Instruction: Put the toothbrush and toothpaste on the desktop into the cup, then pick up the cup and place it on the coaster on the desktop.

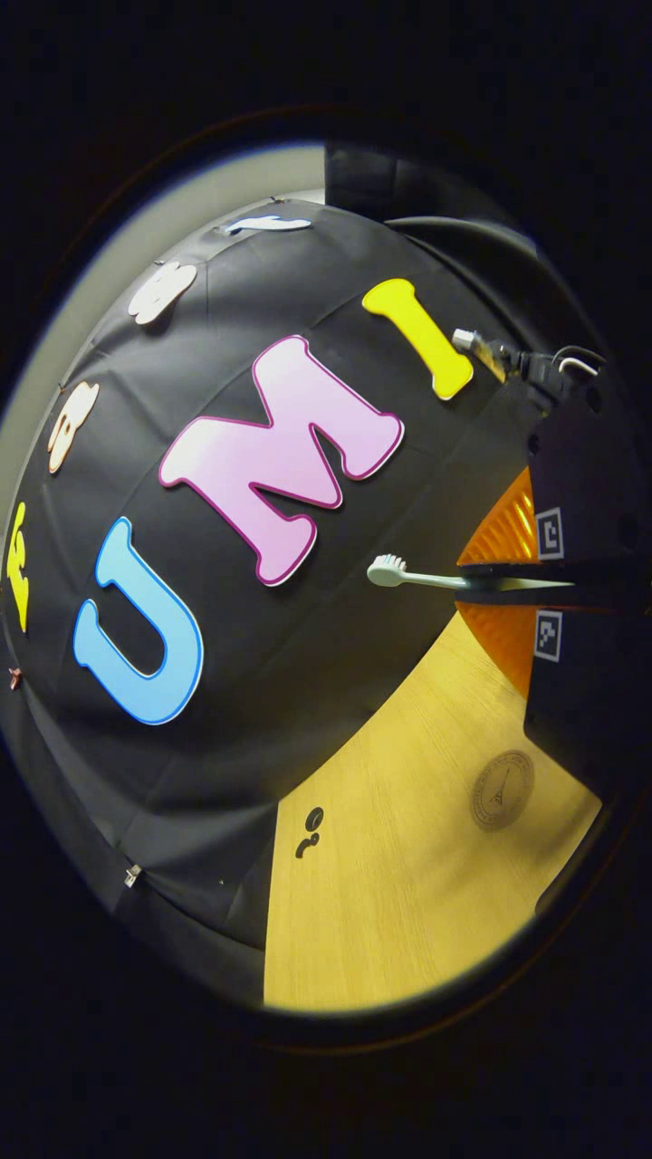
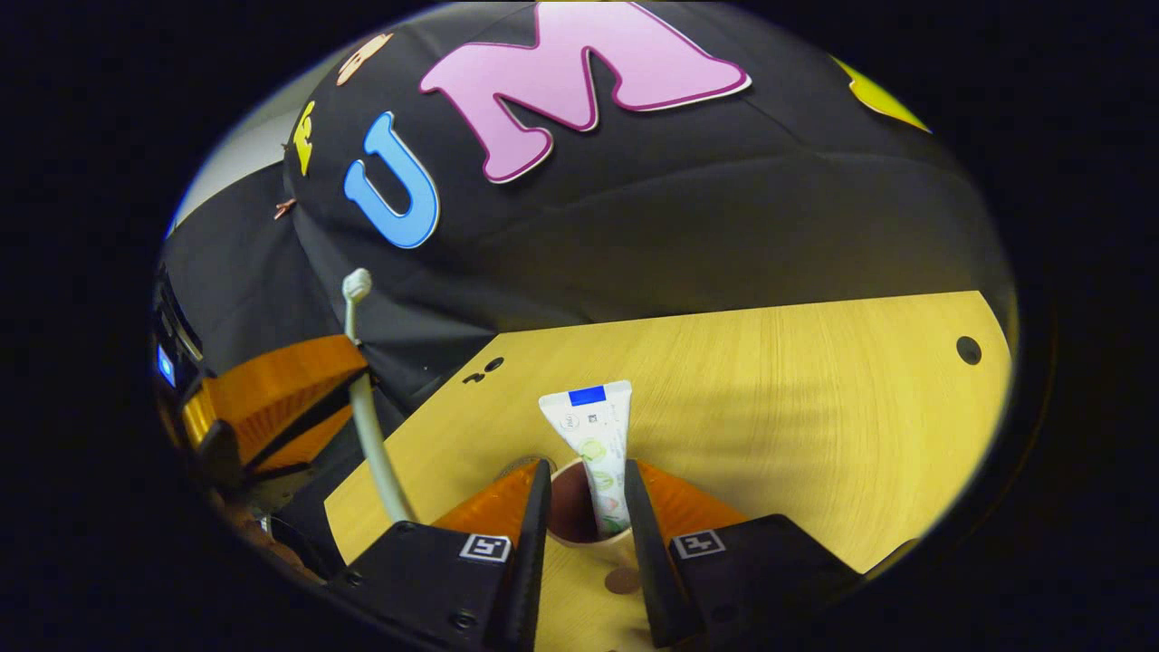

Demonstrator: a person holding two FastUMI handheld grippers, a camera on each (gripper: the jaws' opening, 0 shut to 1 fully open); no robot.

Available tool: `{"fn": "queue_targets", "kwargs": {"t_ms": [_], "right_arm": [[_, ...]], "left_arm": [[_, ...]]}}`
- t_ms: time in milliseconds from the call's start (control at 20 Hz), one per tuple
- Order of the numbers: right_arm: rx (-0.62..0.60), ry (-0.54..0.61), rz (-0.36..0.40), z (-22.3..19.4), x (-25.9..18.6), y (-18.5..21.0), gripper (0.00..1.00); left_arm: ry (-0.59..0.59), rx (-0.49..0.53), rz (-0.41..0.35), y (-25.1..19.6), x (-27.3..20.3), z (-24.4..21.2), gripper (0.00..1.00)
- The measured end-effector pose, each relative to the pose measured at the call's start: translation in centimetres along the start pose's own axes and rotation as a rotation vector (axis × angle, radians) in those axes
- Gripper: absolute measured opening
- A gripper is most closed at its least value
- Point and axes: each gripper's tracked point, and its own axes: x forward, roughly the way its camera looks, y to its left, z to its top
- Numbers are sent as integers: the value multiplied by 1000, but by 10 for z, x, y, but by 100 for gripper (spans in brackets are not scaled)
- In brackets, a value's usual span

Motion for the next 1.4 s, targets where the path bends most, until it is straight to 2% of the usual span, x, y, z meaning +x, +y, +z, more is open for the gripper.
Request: {"fn": "queue_targets", "kwargs": {"t_ms": [150,450,600,750,800,850,1000,1200,1400], "right_arm": [[59,-19,-4,4,-22,-14,55],[140,-5,-32,-16,-59,-42,55],[144,9,-46,-26,-70,-49,55],[142,21,-41,-33,-74,-49,55],[139,25,-39,-36,-75,-46,55],[134,26,-38,-37,-75,-45,55],[123,33,-38,-39,-75,-40,55],[116,42,-38,-41,-71,-40,55],[83,77,-30,-48,-67,-36,55]], "left_arm": [[-9,-27,19,6,19,-14,6],[-44,3,54,19,49,-31,6],[-34,56,89,32,59,-51,6],[-24,114,85,33,60,-68,6],[-25,132,85,33,60,-73,11],[-23,153,94,37,60,-78,6],[-7,191,122,46,59,-94,6],[-36,247,77,42,55,-98,8],[4,261,39,44,50,-111,15]]}}
